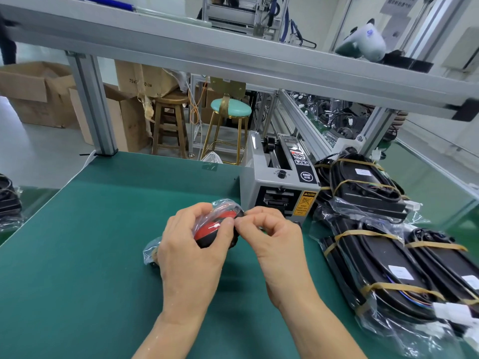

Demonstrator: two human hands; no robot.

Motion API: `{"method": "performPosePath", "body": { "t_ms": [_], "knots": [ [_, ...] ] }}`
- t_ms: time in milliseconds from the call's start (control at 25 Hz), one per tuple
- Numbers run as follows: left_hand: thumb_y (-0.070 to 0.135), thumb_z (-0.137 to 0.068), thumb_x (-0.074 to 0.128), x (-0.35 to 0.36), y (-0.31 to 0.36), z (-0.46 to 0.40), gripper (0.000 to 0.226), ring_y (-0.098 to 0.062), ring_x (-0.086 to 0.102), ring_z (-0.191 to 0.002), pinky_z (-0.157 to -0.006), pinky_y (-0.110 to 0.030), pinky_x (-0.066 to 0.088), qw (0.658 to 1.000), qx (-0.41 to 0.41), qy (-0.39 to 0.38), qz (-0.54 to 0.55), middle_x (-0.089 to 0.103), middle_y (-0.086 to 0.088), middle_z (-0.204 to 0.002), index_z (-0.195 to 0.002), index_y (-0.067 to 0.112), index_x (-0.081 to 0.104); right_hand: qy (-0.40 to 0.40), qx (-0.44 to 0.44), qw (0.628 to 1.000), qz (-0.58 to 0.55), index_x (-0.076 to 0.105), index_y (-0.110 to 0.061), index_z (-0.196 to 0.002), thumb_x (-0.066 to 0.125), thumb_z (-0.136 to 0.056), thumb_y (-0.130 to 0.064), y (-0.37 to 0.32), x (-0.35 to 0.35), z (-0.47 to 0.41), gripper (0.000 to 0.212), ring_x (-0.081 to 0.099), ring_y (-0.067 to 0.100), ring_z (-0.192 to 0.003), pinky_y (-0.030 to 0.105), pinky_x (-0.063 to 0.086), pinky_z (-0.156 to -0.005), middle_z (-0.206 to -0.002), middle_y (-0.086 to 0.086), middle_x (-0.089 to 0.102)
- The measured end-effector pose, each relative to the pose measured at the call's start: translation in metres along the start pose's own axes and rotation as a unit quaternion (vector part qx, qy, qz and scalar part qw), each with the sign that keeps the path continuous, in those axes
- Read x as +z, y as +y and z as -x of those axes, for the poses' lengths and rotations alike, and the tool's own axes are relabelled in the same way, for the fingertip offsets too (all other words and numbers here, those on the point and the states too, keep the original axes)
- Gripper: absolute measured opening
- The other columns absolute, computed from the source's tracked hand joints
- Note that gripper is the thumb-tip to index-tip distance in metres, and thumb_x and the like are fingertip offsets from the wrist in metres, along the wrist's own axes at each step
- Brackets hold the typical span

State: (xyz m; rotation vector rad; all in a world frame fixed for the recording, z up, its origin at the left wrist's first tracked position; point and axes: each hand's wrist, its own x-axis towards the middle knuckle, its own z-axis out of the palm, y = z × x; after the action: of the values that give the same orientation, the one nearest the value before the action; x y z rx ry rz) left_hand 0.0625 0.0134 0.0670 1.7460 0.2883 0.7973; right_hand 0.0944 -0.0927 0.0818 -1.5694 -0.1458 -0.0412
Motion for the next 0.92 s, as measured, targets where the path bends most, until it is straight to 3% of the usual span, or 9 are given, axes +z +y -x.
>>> {"method": "performPosePath", "body": {
  "t_ms": [120,280,360,440,560,640,720,840,920],
  "knots": [
    [0.03,-0.07,0.072,0.005,0.001,-0.001,0.029,-0.014,0.062,-0.095,-0.085,-0.042,0.051,1.0,-0.02,0.006,-0.008,0.065,0.014,-0.095,-0.098,0.027,0.065,0.036,0.011,0.999,0.019,0.071,-0.016,-0.062,0.074,-0.073,-0.008,0.004,-0.002,0.0,0.014,0.06,0.003,-0.077,0.014,0.046,-0.072,-0.084,-0.009,0.066],
    [0.035,-0.066,0.068,0.005,0.002,-0.002,0.038,-0.014,0.063,-0.094,-0.087,-0.042,0.051,0.999,-0.045,0.007,-0.006,0.066,0.01,-0.099,-0.102,0.026,0.066,0.055,0.082,0.992,-0.073,0.064,-0.02,-0.092,0.072,-0.07,-0.02,0.009,-0.001,-0.002,0.023,0.061,0.011,-0.087,0.025,0.049,-0.083,-0.095,0.001,0.068],
    [0.033,-0.067,0.07,0.003,0.0,-0.002,0.036,-0.012,0.063,-0.093,-0.087,-0.04,0.052,0.999,-0.052,0.003,0.0,0.066,0.009,-0.1,-0.102,0.026,0.066,0.036,0.069,0.996,-0.051,0.065,-0.022,-0.09,0.072,-0.071,-0.025,0.007,0.003,-0.001,0.021,0.059,0.01,-0.085,0.024,0.047,-0.083,-0.095,0.002,0.066],
    [0.031,-0.069,0.07,0.003,-0.001,-0.002,0.034,-0.01,0.063,-0.092,-0.088,-0.039,0.052,0.999,-0.046,0.003,0.007,0.065,0.009,-0.1,-0.103,0.026,0.066,0.031,0.056,0.997,-0.039,0.065,-0.02,-0.086,0.071,-0.08,-0.014,0.007,0.007,-0.001,0.01,0.059,0.008,-0.085,0.021,0.046,-0.079,-0.097,0.004,0.066],
    [0.029,-0.073,0.071,0.003,-0.002,-0.001,0.032,-0.01,0.062,-0.095,-0.09,-0.04,0.051,0.999,-0.038,0.0,0.01,0.065,0.01,-0.103,-0.105,0.026,0.066,0.026,0.07,0.993,-0.087,0.066,-0.016,-0.087,0.062,-0.086,-0.003,0.008,0.007,-0.001,0.013,0.058,0.009,-0.082,0.02,0.046,-0.079,-0.09,0.002,0.067],
    [0.027,-0.075,0.074,-0.001,-0.007,-0.002,0.034,-0.011,0.062,-0.098,-0.091,-0.042,0.05,0.999,-0.037,-0.013,0.009,0.065,0.008,-0.107,-0.108,0.028,0.064,0.008,0.051,0.995,-0.091,0.066,-0.016,-0.091,0.067,-0.085,-0.006,0.009,0.007,0.001,0.012,0.061,0.011,-0.09,0.02,0.047,-0.083,-0.103,0.008,0.066],
    [0.024,-0.068,0.075,-0.012,-0.013,-0.003,0.051,-0.014,0.061,-0.107,-0.094,-0.04,0.049,0.995,-0.035,-0.087,0.019,0.062,0.01,-0.115,-0.116,0.031,0.06,-0.009,0.026,0.996,-0.079,0.065,-0.019,-0.096,0.075,-0.08,-0.009,0.013,0.008,0.005,0.021,0.061,0.009,-0.097,0.022,0.048,-0.087,-0.113,0.012,0.063],
    [0.014,-0.055,0.068,-0.026,-0.018,-0.01,0.069,-0.003,0.057,-0.11,-0.093,-0.018,0.043,0.979,0.027,-0.195,-0.048,0.058,0.024,-0.117,-0.119,0.037,0.053,-0.049,-0.019,0.999,0.014,0.061,-0.029,-0.102,0.082,-0.061,-0.025,0.014,0.007,0.008,0.046,0.057,0.003,-0.106,0.023,0.044,-0.095,-0.115,-0.001,0.06],
    [0.001,-0.055,0.073,-0.03,-0.02,-0.019,0.065,0.003,0.062,-0.096,-0.08,-0.006,0.043,0.983,0.032,-0.179,-0.041,0.065,0.025,-0.105,-0.108,0.035,0.061,-0.082,-0.037,0.995,0.054,0.054,-0.035,-0.113,0.084,-0.053,-0.036,0.014,-0.001,0.004,0.067,0.052,-0.003,-0.113,0.016,0.04,-0.095,-0.12,-0.012,0.057]
  ]
}}
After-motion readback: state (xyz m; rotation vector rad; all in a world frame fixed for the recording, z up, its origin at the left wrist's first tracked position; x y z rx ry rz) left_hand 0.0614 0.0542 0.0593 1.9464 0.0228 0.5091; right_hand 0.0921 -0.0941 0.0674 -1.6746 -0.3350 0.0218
